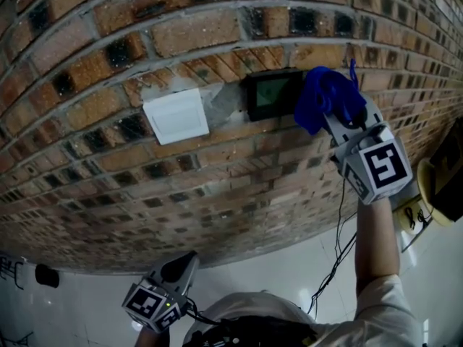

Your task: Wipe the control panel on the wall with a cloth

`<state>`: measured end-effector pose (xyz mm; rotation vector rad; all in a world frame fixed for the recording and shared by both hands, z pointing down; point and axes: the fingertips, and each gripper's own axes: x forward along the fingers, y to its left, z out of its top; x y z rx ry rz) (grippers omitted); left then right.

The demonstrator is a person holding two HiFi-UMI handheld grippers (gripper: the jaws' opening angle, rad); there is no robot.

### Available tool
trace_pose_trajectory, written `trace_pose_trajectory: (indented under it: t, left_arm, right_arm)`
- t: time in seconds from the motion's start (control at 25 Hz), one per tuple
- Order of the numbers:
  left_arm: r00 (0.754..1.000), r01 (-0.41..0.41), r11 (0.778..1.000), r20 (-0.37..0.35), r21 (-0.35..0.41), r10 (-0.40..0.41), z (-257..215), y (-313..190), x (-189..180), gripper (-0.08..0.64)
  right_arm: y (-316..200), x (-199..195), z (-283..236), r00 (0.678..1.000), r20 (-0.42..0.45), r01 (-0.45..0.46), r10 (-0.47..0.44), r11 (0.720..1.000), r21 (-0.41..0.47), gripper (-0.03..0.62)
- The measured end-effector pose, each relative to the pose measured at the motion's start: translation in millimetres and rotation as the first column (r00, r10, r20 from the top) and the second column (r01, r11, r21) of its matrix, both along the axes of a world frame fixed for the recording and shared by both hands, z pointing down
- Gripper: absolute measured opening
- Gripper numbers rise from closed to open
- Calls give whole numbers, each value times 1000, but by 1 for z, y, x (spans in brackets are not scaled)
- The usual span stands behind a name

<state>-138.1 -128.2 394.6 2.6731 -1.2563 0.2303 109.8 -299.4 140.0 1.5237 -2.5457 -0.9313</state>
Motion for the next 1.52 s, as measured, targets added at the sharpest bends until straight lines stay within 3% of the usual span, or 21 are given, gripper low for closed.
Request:
trace_pose_trajectory:
  t: [0.32, 0.56, 0.68, 0.8, 0.96, 1.28, 1.52]
  left_arm:
    - [1000, 15, 1000, 1, -6, -15, 1, 3, -4, 3]
    - [1000, 27, 1000, 0, -5, -27, 3, 6, -10, 3]
    - [1000, 20, 1000, 2, -2, -20, 2, 8, -7, 4]
    - [1000, 17, 1000, 2, 1, -17, 1, 10, -6, 3]
    - [999, 35, 999, -4, -6, -35, 3, 10, -11, 4]
    - [1000, 19, 1000, 4, -18, -19, 7, 6, -5, 4]
    - [1000, -1, 1000, 13, -17, 1, 5, 2, 4, 3]
  right_arm:
    - [0, 8, 1, 999, 32, -8, 9, 1000, -18, 89]
    - [44, -69, -10, 990, -13, 139, -139, 990, 22, 89]
    - [44, -115, 1, 974, -62, 216, -216, 976, -15, 89]
    - [34, -133, 4, 970, -28, 240, -241, 970, -40, 89]
    - [26, -106, -2, 978, 22, 206, -205, 978, -37, 91]
    - [6, -12, -5, 997, 13, 77, -77, 997, -14, 90]
    - [-15, 20, 8, 999, 34, 16, -15, 998, -53, 91]
